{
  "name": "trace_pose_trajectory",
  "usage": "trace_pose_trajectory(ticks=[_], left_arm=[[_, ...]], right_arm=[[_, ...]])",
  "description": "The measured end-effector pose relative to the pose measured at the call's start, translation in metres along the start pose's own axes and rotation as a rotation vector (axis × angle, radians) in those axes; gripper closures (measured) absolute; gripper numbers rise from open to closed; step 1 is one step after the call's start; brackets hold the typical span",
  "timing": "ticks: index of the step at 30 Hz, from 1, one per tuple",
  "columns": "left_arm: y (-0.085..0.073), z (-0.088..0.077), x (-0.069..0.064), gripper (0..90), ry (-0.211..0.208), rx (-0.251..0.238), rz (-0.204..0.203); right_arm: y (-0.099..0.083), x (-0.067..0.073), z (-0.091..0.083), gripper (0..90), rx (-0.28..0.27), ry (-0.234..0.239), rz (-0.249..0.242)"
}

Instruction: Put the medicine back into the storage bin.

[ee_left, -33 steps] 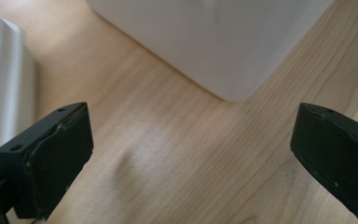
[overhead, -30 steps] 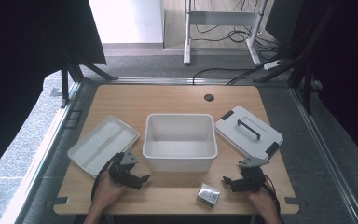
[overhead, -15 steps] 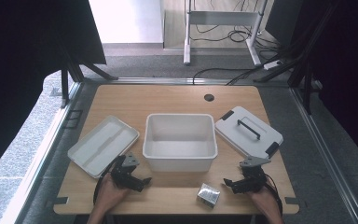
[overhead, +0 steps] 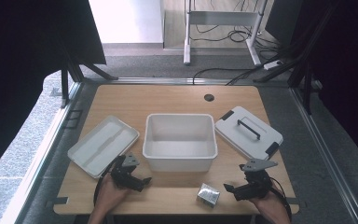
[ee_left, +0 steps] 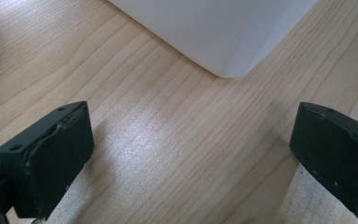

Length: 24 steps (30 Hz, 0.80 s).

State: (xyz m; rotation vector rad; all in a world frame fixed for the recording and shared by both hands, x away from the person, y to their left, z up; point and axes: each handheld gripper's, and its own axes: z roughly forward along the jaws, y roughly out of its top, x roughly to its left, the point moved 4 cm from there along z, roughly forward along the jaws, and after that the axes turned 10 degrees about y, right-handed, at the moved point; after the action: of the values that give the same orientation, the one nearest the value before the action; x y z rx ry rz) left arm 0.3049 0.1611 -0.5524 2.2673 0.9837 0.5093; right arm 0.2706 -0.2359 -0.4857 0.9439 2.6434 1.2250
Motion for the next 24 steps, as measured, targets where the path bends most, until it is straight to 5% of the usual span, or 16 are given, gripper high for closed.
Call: trace_pose_trajectory(ticks=[6, 14, 20, 24], left_arm=[[0.0, 0.0, 0.0, 0.0, 0.0, 0.001, -0.001], [0.0, 0.0, 0.0, 0.0, 0.0, 0.001, -0.002], [0.0, 0.0, 0.0, 0.0, 0.002, 0.0, -0.002], [0.0, 0.0, 0.0, 0.0, 0.002, 0.0, -0.002]], right_arm=[[0.019, 0.035, 0.006, 2.4, 0.043, 0.066, -0.071], [0.022, 0.057, 0.032, 2.6, 0.121, 0.133, -0.138], [0.012, 0.06, 0.052, 15.3, 0.189, 0.15, -0.154], [0.005, 0.059, 0.062, 31.4, 0.248, 0.151, -0.17]])
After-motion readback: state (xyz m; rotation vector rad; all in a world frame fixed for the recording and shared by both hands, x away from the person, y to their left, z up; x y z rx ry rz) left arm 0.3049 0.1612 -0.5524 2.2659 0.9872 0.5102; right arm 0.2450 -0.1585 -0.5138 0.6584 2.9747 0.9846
